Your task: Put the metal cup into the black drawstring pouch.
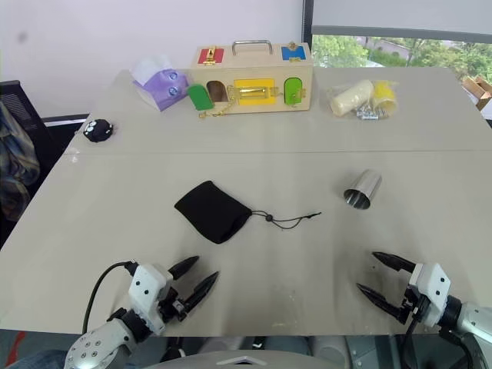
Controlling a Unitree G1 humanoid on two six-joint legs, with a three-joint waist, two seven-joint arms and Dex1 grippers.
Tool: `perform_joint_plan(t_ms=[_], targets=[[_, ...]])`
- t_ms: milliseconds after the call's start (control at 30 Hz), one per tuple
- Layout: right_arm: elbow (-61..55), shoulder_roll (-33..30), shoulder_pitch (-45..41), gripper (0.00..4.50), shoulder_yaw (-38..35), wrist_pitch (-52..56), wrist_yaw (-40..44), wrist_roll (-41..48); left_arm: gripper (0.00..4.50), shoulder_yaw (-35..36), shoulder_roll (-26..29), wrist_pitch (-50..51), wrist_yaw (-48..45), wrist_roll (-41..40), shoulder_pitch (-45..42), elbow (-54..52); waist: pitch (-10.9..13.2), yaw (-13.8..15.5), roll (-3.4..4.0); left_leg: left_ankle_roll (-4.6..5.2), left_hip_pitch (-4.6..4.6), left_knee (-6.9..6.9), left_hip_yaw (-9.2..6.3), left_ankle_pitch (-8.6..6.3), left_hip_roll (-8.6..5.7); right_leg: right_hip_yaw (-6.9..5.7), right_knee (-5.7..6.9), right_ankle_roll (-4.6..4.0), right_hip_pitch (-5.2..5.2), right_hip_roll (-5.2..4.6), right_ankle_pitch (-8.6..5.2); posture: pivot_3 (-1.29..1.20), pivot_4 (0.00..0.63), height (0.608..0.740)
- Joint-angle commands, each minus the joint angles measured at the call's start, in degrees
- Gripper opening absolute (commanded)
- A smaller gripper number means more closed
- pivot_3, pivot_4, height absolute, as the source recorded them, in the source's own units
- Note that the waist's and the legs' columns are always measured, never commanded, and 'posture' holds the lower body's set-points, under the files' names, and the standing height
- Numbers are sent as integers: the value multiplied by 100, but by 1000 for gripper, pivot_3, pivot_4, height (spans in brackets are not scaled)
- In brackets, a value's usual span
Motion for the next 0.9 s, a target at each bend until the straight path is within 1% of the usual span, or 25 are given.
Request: perform_joint_plan(t_ms=[33, 167, 400, 600, 733, 900], targets=[[-122, -23, 96, 3819, -194, -101, 18, 123, 3051, 12, 38, -58, -91, -71, 86, -70, 0, 1, 0, 0, 0, 0, 0, 0, 0, 0, 0, 0, 0, 0, 0, 0, 150, 740], [-187, 22, 247, 3819, -229, -137, -12, 114, 3051, -123, 107, -170, -337, -141, 156, -201, 0, 7, 0, 0, -2, 0, -1, -1, 0, -1, -3, 0, 0, 0, 0, 0, 150, 740], [-256, 22, 254, 3819, -210, -111, -13, 175, 3051, -191, 127, -49, -324, -180, 150, -363, 2, 2, -2, 2, -1, 0, 5, -3, 2, 2, -5, 1, 0, 0, 0, 0, 150, 740], [-265, 25, 277, 3819, -207, -136, 16, 202, 3051, -328, 94, 213, -176, -194, -3, -742, 2, 4, -3, 2, -1, 0, 5, -3, 3, 1, -5, 2, 0, 0, 1, 0, 150, 740], [-312, 56, 278, 3819, -154, -155, 26, 217, 3051, -466, 178, 330, -150, -73, -143, -975, 2, 6, -3, 2, -1, 0, 5, -4, 4, 0, -5, 2, 0, 0, 2, 0, 150, 740], [-351, 81, 306, 3819, -131, -176, 51, 242, 3051, -446, 213, 390, -6, 40, -222, -1065, 2, 4, -3, 1, -1, 0, 7, -4, 4, 2, -5, 3, 0, 0, 2, 0, 150, 740]])
